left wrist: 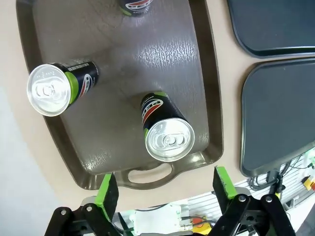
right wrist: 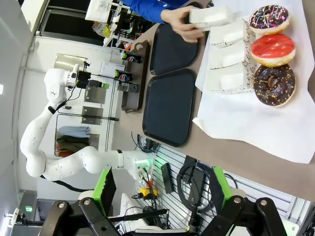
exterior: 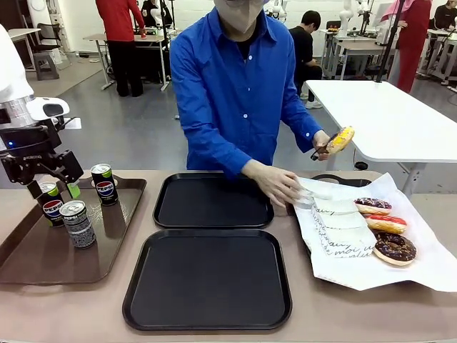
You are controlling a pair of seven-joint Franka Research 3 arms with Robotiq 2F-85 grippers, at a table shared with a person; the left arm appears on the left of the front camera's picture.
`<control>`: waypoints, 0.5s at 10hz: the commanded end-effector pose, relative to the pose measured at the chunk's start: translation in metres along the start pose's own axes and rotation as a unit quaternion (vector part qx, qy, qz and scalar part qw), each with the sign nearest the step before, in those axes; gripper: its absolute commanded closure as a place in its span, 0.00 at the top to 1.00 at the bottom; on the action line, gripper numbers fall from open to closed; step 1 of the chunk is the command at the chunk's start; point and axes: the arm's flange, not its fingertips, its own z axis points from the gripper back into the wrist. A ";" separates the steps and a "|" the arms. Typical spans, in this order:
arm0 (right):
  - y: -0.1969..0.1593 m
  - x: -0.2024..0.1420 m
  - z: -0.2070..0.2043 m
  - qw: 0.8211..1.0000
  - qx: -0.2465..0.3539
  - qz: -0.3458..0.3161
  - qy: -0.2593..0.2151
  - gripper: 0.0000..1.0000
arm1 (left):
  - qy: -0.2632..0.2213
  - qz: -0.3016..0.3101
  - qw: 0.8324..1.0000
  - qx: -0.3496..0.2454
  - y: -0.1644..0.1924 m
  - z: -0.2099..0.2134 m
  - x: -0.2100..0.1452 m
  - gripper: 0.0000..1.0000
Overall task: Set up donuts and drinks on trays.
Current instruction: Pick up one Pepsi coke and place it on the Flat Tray.
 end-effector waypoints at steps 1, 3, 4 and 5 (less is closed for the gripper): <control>-0.001 0.000 0.000 1.000 0.010 0.008 -0.004 1.00 | -0.007 0.002 1.000 0.000 -0.001 0.005 -0.001 1.00; -0.001 0.000 0.000 1.000 0.010 0.008 -0.004 1.00 | -0.007 0.002 1.000 0.000 -0.001 0.005 -0.001 1.00; -0.001 0.000 0.000 1.000 0.010 0.008 -0.004 1.00 | -0.007 0.002 1.000 0.000 -0.001 0.005 -0.001 1.00; -0.001 0.000 0.000 1.000 0.010 0.008 -0.004 1.00 | -0.004 0.001 1.000 0.000 0.001 0.004 0.000 1.00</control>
